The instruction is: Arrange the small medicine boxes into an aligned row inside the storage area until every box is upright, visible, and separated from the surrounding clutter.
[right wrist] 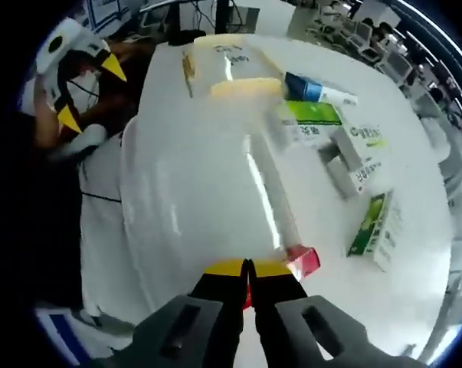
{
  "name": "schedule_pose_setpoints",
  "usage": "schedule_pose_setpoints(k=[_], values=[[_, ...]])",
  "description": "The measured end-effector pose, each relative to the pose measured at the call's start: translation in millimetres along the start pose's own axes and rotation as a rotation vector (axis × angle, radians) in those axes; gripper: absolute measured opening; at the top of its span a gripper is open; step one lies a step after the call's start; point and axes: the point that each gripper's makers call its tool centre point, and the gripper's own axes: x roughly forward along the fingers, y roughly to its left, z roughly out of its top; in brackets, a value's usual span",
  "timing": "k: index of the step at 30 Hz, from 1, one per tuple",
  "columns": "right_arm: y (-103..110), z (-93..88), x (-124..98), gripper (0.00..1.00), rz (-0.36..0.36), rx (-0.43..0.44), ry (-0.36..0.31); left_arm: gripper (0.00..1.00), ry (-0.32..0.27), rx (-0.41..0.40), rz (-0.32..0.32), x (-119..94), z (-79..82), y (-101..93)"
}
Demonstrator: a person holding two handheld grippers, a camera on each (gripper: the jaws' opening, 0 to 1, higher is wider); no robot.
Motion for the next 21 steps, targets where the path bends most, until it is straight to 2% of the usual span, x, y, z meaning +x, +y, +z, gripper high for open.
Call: schedule_pose_setpoints(k=[3,4,12,15,21], values=[[4,-4.9,5,0.00,0.015,-0.124,0.057,0.46,0.027,0.022,0.002,3,0.2,-5.9],[6,-4.5,7,0.00,0.023,-0.135,0.058,0.46,0.030,0.032,-0.002,3,1.0,-9.0],[7,-9.0,22,0.00,0.032,-0.159,0.104,0.46,0.041,0.035,0.006,2,3.1,-9.8],[10,-15.9,27,0.00,0.041,-0.179,0.134,0.46,0.034,0.023,0.002,3,5.3,-10.2],[7,-29.5,30,0.00,0.025,-0.159,0.200,0.46,0.052,0.033,0.010,3,5.5,-13.0]])
